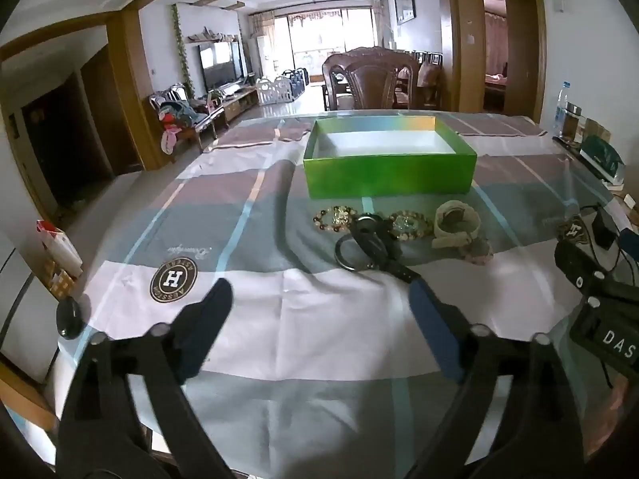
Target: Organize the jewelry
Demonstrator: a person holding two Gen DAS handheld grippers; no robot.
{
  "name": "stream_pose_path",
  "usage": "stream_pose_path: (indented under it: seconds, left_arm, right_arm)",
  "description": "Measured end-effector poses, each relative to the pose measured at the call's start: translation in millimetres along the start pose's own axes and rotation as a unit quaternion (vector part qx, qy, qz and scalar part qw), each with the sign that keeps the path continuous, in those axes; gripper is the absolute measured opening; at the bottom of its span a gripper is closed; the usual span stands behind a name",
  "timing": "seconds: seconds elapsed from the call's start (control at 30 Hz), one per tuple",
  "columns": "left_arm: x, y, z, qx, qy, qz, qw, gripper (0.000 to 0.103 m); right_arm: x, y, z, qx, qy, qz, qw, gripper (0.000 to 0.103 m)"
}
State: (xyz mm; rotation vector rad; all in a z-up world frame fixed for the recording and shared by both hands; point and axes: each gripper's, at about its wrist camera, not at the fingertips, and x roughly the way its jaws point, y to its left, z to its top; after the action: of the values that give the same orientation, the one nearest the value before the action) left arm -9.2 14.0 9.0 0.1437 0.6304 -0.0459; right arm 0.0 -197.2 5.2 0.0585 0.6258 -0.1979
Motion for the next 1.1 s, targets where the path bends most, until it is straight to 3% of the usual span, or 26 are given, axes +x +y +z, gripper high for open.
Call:
stream_pose_path:
  seconds: [0.1, 0.37, 0.47, 0.63, 0.97, 1.1]
  left_arm:
    - [1, 2, 0, -0.003, -0.006, 0.011, 0.9999, 0.099]
    - [7, 4, -15, -0.003, 0.005, -0.009, 0.9999, 0.099]
    - [9, -3, 0, 0.002, 0.007, 0.009, 0.9999, 0.099]
    - [8, 0, 5, -0.019, 0.006, -0.006, 0.9998, 0.099]
    - [11, -7, 0, 0.002, 0.007, -0.007, 0.9999, 0.099]
    - [13, -3, 7, -0.001, 0.032, -0.011, 0.9994, 0.099]
  right_arm:
    - [1, 1, 0, 0.0, 0.002, 0.002, 1.0, 0.101]
    - [3, 3, 0, 0.001, 0.005, 0.004, 1.0, 0.101]
    - [5, 1, -1, 0.002, 0.003, 0.002, 1.0, 0.101]
    - [8, 1, -3, 0.001, 0.006, 0.002, 1.0, 0.101]
    - [12, 0, -4, -0.002, 0.007, 0.002, 1.0, 0.101]
    - [11, 0, -4, 0.003, 0.006, 0.005, 1.0, 0.101]
